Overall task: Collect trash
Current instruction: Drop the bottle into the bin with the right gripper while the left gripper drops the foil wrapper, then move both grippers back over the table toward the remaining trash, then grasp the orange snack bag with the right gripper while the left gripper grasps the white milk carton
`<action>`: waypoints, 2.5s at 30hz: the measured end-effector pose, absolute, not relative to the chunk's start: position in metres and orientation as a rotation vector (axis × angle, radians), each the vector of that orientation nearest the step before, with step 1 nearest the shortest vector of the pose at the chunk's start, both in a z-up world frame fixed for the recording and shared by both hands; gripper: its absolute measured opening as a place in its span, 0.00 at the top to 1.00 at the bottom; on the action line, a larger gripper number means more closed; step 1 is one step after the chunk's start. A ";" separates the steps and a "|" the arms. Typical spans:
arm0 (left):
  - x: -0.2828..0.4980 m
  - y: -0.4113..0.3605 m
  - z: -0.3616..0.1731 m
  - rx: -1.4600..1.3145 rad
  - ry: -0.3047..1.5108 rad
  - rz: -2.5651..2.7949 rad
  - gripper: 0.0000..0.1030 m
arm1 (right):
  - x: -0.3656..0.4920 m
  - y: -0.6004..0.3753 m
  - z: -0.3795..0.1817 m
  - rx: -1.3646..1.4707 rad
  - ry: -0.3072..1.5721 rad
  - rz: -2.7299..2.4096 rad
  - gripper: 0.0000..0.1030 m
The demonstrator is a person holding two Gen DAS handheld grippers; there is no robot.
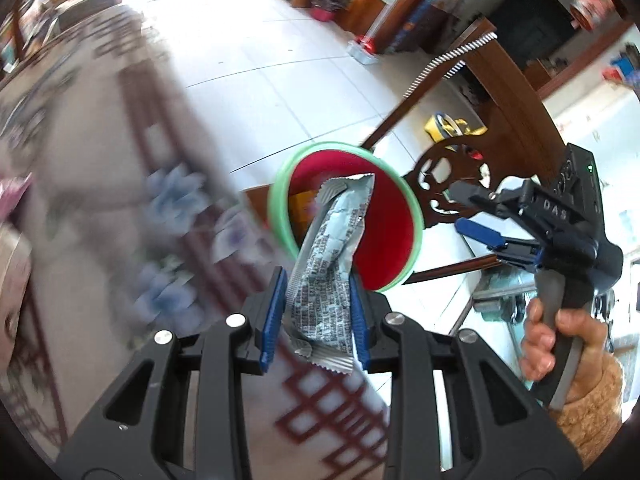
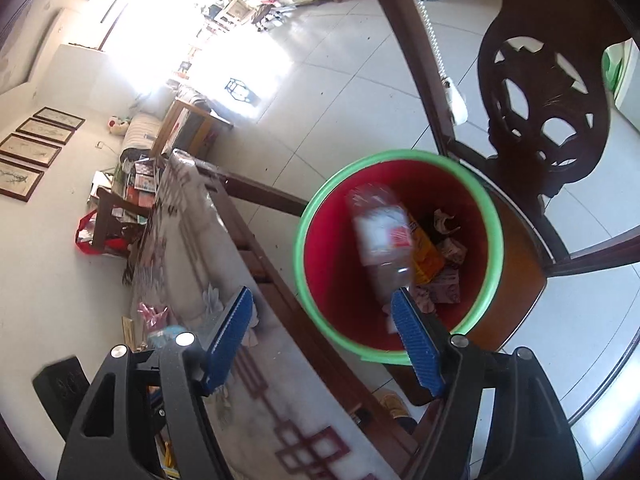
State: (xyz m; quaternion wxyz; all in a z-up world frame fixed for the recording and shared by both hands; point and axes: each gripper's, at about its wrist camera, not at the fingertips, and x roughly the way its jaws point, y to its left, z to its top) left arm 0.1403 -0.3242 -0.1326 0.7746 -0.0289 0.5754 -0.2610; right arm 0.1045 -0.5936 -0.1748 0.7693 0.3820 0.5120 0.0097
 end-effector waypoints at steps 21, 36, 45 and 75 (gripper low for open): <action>0.138 -0.300 -0.108 -0.141 1.138 -0.549 0.20 | 0.057 -0.558 -0.140 0.683 1.083 0.004 0.31; 0.070 -0.098 -0.113 -0.348 1.130 -0.229 0.20 | 0.061 -0.383 -0.130 0.506 1.176 0.262 0.31; 0.039 0.028 -0.117 -0.457 1.099 -0.027 0.20 | 0.102 -0.227 -0.113 0.444 1.238 0.517 0.31; 0.070 0.164 -0.148 -0.389 1.068 0.076 0.20 | 0.179 -0.030 -0.187 0.173 1.403 0.539 0.58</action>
